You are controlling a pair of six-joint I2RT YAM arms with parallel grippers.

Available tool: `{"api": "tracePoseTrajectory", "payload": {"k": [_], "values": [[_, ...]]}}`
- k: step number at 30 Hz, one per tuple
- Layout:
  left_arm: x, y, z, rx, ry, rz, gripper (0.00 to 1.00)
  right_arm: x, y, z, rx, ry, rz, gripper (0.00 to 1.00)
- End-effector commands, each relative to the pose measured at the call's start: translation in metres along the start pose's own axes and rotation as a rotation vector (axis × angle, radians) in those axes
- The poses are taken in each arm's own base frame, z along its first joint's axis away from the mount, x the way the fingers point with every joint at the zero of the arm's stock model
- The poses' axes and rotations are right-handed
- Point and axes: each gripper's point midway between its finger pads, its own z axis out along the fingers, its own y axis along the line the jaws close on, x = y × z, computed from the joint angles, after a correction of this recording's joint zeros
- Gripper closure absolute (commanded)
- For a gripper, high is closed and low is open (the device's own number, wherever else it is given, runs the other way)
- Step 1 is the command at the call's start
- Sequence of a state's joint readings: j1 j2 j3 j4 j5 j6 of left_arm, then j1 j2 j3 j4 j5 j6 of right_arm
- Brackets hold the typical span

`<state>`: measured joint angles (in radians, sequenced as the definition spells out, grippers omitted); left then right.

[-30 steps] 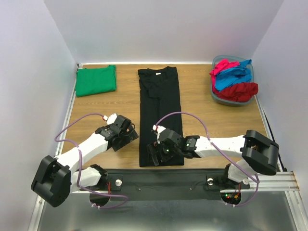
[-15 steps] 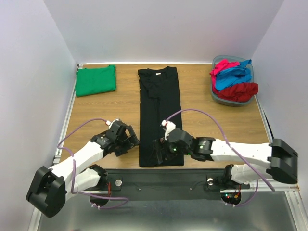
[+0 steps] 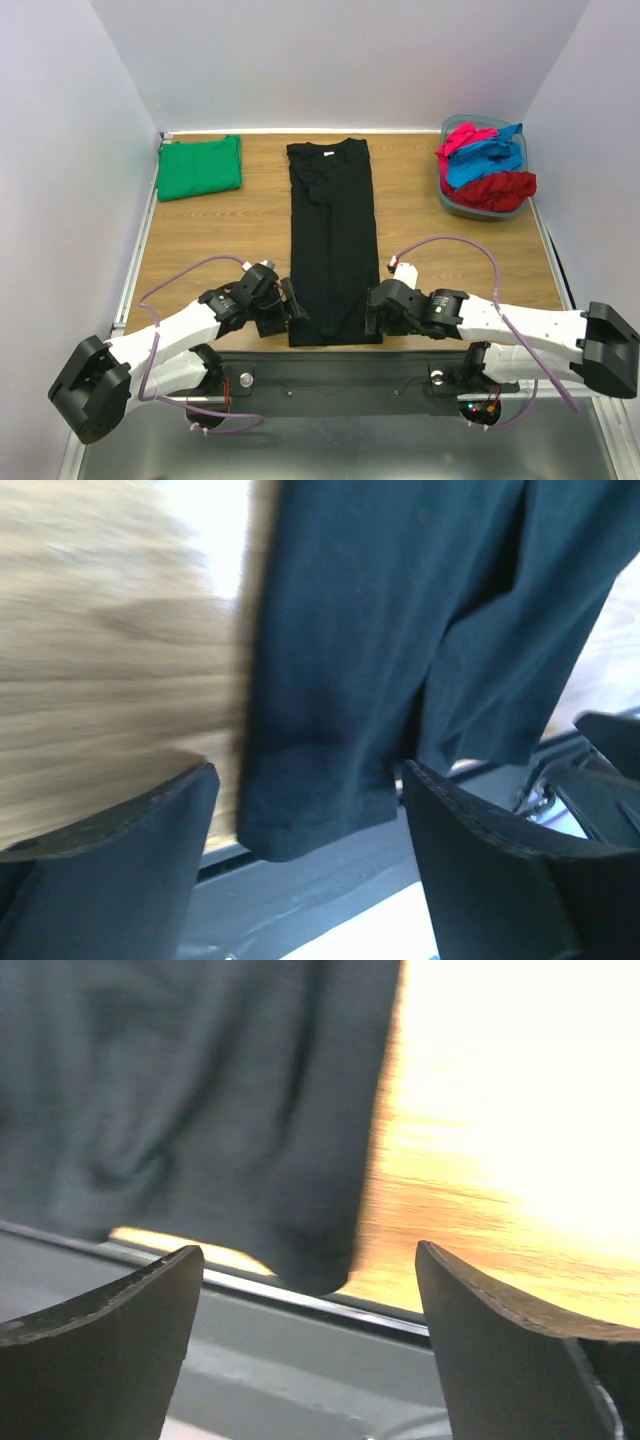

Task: Fold and stack the t-shirts
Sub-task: Fold the tshirt

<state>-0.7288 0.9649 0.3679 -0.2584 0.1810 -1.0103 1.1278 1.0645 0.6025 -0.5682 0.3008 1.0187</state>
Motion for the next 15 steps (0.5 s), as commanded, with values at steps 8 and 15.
{"api": "tracePoseTrajectory", "payload": {"k": [8,15], "values": [[0.033,0.039,0.012,-0.156,0.111,-0.011,0.74,0.013,-0.007,0.023,0.12,0.072,-0.005,0.33],[0.036,0.04,0.01,-0.161,0.126,-0.009,1.0,0.029,-0.015,0.024,0.11,0.119,0.033,0.78]]}}
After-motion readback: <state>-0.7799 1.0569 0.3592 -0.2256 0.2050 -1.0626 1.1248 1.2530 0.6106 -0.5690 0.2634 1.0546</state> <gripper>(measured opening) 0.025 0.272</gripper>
